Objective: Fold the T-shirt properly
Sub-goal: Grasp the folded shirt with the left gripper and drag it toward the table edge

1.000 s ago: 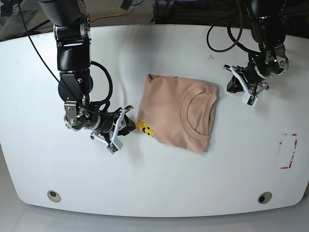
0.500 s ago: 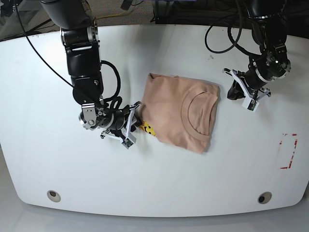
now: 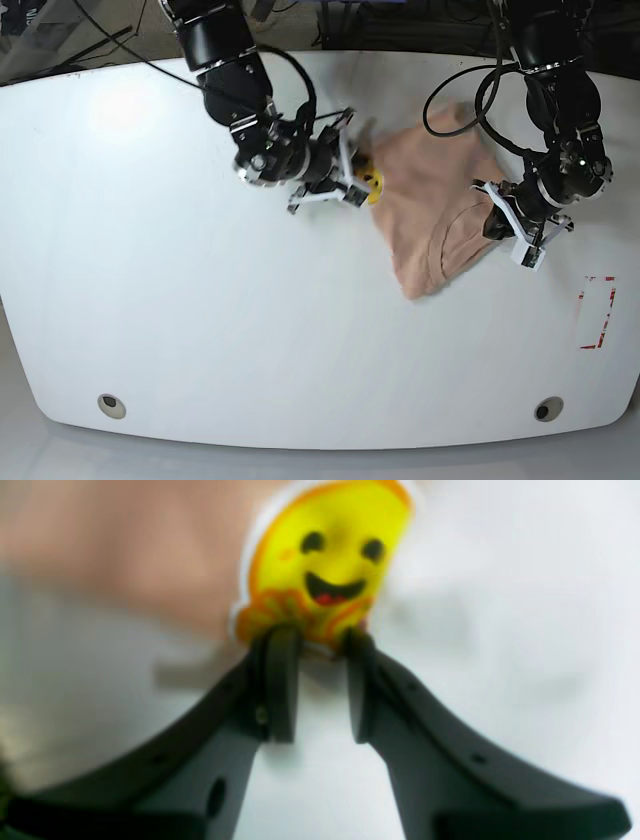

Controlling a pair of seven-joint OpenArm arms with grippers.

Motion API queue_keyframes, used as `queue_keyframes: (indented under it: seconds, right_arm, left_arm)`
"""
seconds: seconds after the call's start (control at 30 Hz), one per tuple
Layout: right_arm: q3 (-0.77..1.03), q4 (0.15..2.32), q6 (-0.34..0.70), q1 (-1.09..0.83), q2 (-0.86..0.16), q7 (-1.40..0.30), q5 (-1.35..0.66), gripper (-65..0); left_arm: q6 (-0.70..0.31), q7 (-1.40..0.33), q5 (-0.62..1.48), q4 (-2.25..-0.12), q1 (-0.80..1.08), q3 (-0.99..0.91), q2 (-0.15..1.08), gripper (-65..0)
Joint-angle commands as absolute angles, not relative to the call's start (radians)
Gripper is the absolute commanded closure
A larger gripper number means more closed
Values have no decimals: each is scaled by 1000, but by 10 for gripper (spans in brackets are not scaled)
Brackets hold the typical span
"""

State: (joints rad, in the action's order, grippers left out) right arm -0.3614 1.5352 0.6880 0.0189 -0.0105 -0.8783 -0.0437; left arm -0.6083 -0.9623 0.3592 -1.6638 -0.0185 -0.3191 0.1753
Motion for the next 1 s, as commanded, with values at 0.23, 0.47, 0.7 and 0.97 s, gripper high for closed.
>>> queue_keyframes:
  seconds: [0.23,0.47,0.7,0.97]
  right_arm:
    - [-473,1705,698,-58,8,-888,-56,-152]
    - [-384,1705,698,-56,4,-888,-58,-152]
    - [-274,1705,698,-45,4,-888,-58,-152]
    - [-185,1722,698,-38,4,-888,-58,-152]
  left_arm:
    - [-598,-954,364,-1682,-24,-320,128,0]
    - [-591,-949,363,-1676,36,-220,134,-90]
    - [-426,-905,297,-1627,117,-220,108,-299]
    - [-421,-835,220,-1454,147,-291,136,-269]
